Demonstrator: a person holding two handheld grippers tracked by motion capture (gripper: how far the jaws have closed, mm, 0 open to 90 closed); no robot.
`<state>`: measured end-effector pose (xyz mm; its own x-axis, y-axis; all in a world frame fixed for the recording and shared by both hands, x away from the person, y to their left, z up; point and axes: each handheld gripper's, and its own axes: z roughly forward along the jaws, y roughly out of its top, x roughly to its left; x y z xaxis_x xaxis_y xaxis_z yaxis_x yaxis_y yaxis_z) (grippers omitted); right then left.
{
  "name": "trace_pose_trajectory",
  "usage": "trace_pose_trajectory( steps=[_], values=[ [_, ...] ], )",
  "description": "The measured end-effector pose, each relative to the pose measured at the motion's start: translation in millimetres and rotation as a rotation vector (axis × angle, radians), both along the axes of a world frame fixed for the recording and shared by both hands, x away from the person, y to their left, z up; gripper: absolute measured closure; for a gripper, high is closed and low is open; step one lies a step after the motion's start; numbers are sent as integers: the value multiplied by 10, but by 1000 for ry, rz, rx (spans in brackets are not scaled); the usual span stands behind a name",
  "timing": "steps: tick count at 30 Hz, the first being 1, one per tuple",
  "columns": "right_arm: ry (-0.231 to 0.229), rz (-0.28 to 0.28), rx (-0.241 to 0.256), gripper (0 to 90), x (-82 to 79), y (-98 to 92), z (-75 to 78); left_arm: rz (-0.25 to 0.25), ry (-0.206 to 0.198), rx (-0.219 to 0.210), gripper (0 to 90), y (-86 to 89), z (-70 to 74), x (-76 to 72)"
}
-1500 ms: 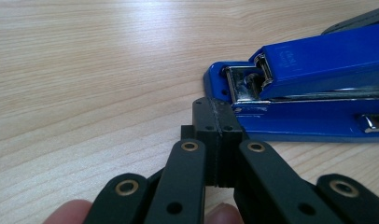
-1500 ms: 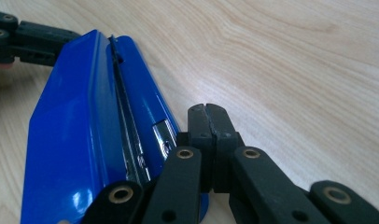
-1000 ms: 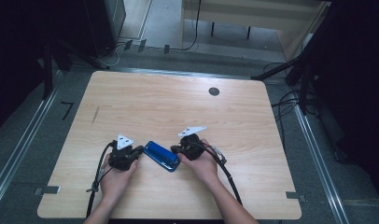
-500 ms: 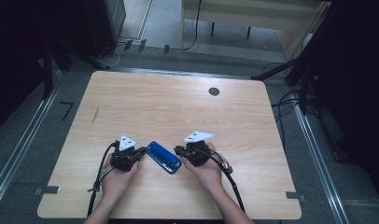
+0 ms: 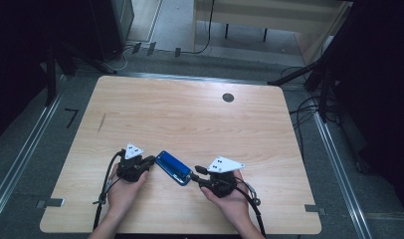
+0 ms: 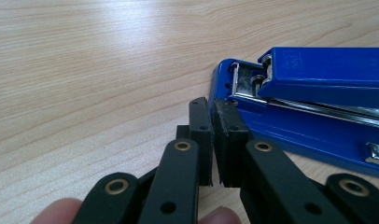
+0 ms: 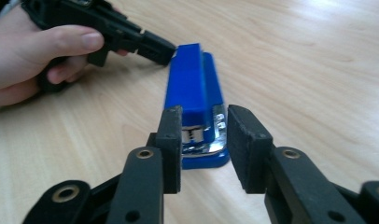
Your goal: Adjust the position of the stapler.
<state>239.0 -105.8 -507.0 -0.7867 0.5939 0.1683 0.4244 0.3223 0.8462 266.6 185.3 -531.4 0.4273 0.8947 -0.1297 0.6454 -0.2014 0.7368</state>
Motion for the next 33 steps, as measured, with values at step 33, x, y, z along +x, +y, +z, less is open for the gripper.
trace_pose_trajectory(
  steps=[33],
  values=[
    [-33,-43,-36,741,-47,199,-270,-213,-75,11,900,-336,9,-300]
  ],
)
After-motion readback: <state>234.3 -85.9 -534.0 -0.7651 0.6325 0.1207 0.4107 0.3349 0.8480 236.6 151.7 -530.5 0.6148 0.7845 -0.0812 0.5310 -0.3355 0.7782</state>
